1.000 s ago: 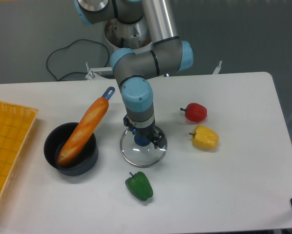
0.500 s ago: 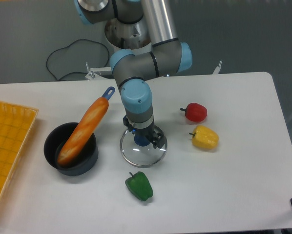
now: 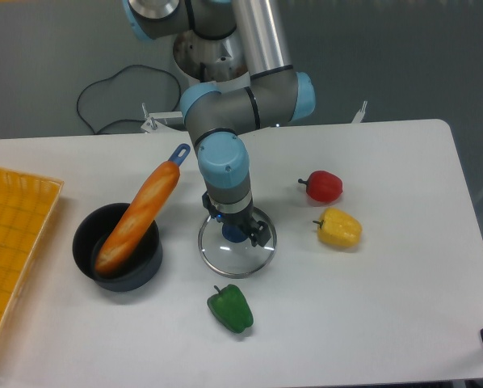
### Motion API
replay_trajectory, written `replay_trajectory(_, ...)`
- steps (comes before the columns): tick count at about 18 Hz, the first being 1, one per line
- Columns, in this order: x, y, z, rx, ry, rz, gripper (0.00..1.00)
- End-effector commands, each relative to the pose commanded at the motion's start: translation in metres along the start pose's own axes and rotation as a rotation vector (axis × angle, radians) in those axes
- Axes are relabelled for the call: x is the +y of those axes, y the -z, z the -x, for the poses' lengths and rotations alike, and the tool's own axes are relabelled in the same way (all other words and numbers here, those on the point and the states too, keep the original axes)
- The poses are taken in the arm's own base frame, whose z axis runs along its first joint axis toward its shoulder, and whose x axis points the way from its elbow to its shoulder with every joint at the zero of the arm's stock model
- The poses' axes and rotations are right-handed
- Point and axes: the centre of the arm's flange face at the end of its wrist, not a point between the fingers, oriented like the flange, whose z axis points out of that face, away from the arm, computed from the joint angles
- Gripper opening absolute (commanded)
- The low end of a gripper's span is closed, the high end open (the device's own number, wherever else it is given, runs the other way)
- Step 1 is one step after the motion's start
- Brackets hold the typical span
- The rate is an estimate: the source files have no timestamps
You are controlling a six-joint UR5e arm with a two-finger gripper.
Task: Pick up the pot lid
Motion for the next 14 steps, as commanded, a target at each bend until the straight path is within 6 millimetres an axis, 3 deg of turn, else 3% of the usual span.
replay_trajectory(14, 0.0001, -0.0107, -0.0055, 0.007, -0.008, 0.029, 0.96)
